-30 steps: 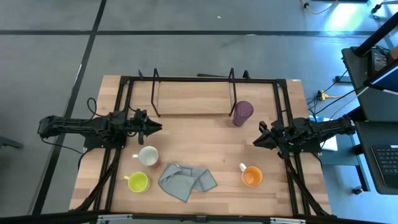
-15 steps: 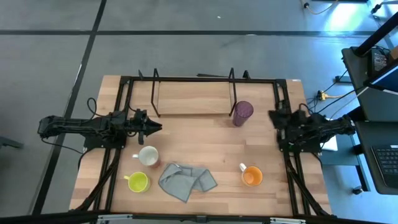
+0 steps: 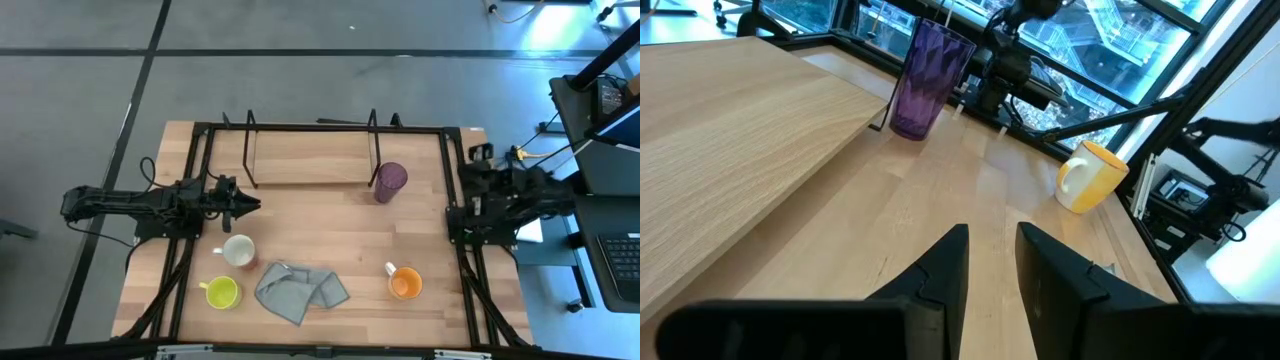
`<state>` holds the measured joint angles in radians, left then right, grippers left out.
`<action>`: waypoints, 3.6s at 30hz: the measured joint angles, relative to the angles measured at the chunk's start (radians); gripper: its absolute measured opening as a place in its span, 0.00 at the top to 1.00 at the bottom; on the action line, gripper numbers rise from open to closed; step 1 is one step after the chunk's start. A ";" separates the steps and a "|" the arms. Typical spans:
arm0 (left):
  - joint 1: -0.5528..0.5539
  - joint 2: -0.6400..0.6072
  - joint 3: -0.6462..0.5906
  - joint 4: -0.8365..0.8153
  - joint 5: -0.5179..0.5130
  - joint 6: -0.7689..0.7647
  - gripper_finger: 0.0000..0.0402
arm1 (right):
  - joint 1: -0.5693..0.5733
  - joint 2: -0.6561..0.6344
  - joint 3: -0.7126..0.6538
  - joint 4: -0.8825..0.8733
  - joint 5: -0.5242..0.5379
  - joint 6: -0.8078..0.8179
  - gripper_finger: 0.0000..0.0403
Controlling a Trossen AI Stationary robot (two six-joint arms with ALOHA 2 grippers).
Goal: Stack small to large cups/mugs on shelf
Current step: Put the violet cup on the shelf
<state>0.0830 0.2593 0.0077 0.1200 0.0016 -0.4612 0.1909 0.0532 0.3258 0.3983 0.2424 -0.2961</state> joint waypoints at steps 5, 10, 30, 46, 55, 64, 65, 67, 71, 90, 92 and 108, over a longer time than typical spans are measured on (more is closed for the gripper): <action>0.000 0.000 0.000 0.000 0.000 0.000 0.80 | 0.000 0.133 0.231 -0.261 0.016 -0.027 0.88; 0.000 0.000 0.000 0.000 0.000 0.000 0.80 | 0.000 0.345 0.454 -0.503 0.196 0.080 0.88; 0.000 0.000 0.000 0.000 0.000 0.000 0.80 | 0.000 0.859 1.143 -1.128 0.335 0.845 0.88; 0.000 0.000 0.000 0.000 0.000 0.000 0.80 | 0.000 0.887 1.218 -0.964 0.270 0.927 0.88; 0.000 0.000 0.000 0.000 0.000 0.000 0.80 | 0.000 0.893 1.217 -0.970 0.230 0.924 0.88; 0.000 0.000 0.000 0.000 0.000 0.000 0.80 | 0.000 0.896 1.216 -0.951 0.233 1.018 0.88; 0.000 0.000 0.000 0.000 0.000 0.000 0.80 | 0.000 0.897 1.216 -0.950 0.233 1.026 0.88; 0.000 0.000 0.000 0.000 0.000 0.000 0.80 | 0.000 0.897 1.216 -0.935 0.233 1.028 0.88; 0.000 0.000 0.000 0.000 0.000 0.000 0.80 | -0.004 0.895 1.216 -0.879 0.234 1.062 0.88; 0.000 0.000 0.000 0.000 0.000 0.000 0.80 | -0.131 1.060 1.500 -1.945 0.272 1.450 0.88; 0.000 0.000 0.000 0.000 0.000 0.000 0.80 | -0.144 1.085 1.488 -1.966 0.233 1.454 0.88; 0.000 0.000 0.000 0.000 0.000 0.000 0.80 | -0.155 1.222 1.402 -1.890 0.058 1.133 0.88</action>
<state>0.0826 0.2596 0.0077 0.1200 0.0013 -0.4612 0.0357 1.2755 1.7279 -1.4914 0.3003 0.8368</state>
